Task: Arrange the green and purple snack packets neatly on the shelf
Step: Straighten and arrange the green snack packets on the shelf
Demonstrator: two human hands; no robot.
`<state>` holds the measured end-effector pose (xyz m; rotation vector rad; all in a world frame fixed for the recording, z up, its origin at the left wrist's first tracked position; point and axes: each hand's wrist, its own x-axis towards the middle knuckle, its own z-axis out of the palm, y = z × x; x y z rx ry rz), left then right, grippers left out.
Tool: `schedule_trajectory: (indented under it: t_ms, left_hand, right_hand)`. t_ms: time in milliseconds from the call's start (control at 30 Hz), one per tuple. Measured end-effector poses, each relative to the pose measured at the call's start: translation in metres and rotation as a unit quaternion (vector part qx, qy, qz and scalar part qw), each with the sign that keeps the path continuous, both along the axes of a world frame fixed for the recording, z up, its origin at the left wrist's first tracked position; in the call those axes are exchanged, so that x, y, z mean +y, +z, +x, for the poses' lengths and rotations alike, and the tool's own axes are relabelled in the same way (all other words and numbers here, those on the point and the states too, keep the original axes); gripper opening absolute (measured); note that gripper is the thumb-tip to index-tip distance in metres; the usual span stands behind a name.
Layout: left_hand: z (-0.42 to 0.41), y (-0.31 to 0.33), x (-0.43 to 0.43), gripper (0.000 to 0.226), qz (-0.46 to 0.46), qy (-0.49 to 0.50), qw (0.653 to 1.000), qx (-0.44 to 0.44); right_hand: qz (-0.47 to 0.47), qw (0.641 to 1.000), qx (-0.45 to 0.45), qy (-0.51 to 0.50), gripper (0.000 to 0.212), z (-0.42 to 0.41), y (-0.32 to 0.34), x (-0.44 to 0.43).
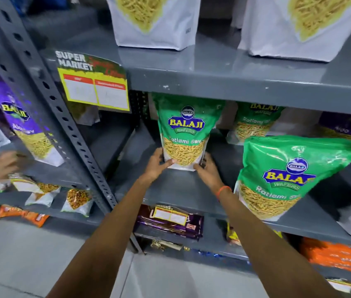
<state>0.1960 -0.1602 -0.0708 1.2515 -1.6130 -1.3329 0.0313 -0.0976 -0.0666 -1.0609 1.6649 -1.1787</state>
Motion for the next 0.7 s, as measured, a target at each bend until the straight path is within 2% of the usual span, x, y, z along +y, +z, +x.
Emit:
schedule_trajectory:
  t_ms: [267, 533, 700]
  left_hand:
    - [0.038, -0.009, 0.089, 0.044, -0.016, -0.012, 1.0, 0.016]
    - [0.052, -0.006, 0.106, 0.054, 0.009, -0.016, 1.0, 0.002]
    - [0.055, 0.004, 0.112, 0.051, 0.016, -0.033, 0.999, -0.017]
  right_hand:
    - [-0.041, 0.997, 0.038, 0.057, 0.05, 0.015, -0.018, 0.088]
    - [-0.033, 0.998, 0.023, 0.04, 0.051, 0.033, -0.013, 0.106]
    - [-0.026, 0.995, 0.079, 0.051, 0.049, 0.035, -0.009, 0.112]
